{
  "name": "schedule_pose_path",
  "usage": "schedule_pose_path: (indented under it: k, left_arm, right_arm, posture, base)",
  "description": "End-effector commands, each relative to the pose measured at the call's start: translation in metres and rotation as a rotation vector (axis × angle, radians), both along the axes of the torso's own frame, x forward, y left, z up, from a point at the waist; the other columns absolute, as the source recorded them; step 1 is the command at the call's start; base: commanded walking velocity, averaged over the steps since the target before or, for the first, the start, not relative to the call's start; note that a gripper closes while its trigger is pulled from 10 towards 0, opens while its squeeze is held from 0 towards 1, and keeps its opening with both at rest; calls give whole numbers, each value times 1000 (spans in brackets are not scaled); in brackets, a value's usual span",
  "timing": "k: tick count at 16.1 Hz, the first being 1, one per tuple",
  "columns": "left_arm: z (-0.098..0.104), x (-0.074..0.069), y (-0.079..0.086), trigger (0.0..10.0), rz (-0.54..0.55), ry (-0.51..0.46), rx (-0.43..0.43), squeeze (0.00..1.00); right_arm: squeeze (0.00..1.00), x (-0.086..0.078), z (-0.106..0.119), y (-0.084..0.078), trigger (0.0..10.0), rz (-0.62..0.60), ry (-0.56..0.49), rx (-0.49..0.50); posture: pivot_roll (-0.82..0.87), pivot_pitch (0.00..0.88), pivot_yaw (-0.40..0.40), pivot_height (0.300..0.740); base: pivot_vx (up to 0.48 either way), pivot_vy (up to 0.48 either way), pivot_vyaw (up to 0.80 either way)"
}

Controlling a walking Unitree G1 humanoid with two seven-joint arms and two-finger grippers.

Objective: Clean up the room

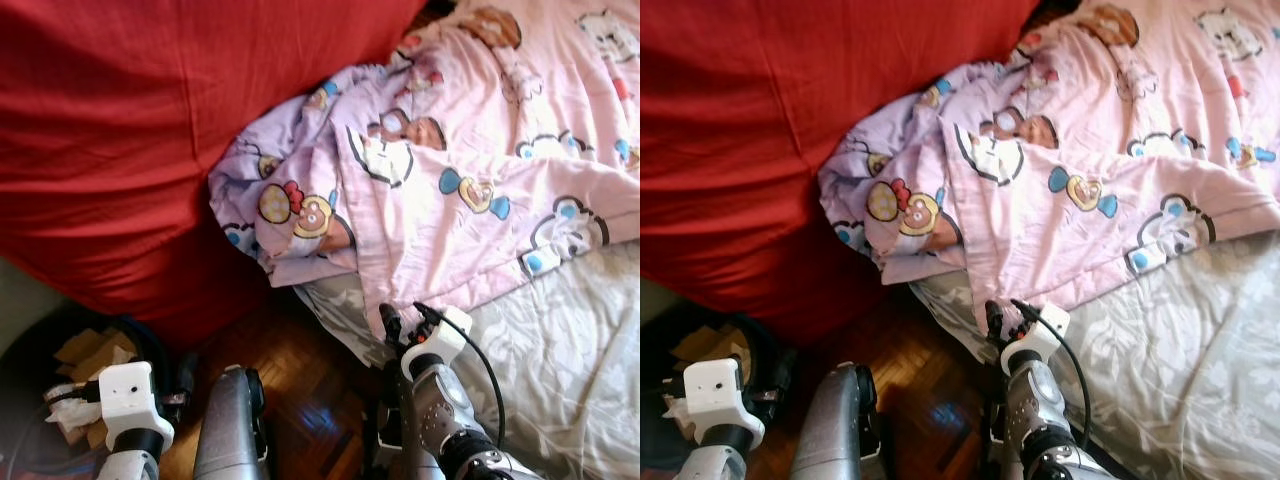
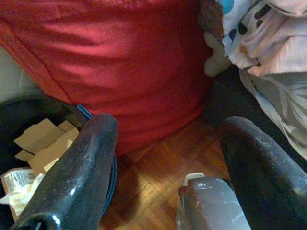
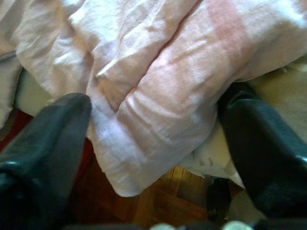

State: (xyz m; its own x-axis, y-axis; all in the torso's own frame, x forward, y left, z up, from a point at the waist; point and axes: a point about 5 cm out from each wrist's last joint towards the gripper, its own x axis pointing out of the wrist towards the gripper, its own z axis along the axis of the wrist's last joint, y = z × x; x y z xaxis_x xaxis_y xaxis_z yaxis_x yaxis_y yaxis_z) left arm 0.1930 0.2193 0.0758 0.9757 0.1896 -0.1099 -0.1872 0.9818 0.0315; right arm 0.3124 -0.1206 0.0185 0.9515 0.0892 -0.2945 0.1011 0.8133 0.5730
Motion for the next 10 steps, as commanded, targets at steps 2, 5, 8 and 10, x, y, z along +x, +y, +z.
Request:
schedule_pose_path:
  k: [2, 5, 8, 10]
  left_arm:
    - [-6, -8, 0, 10000, 15, 44, -3, 0]
    - [-8, -8, 0, 10000, 17, 50, -7, 0]
    - [-9, -8, -1, 10000, 18, 54, -11, 0]
    - [-10, -6, -2, 10000, 14, 52, -17, 0]
  right_arm:
    - [0, 0, 0, 2, 0, -1, 1, 17]
    - [0, 0, 1, 3, 0, 1, -5, 18]
    - [0, -2, -2, 3, 0, 16, -2, 8]
    - [0, -3, -3, 3, 0, 20, -2, 5]
  posture:
    - [188, 394, -4, 572]
    - [184, 392, -8, 572]
    - [179, 385, -9, 572]
    - [177, 383, -9, 572]
  base:
    - [0, 0, 0]
    - [0, 0, 0]
    - [0, 0, 0]
    - [0, 0, 0]
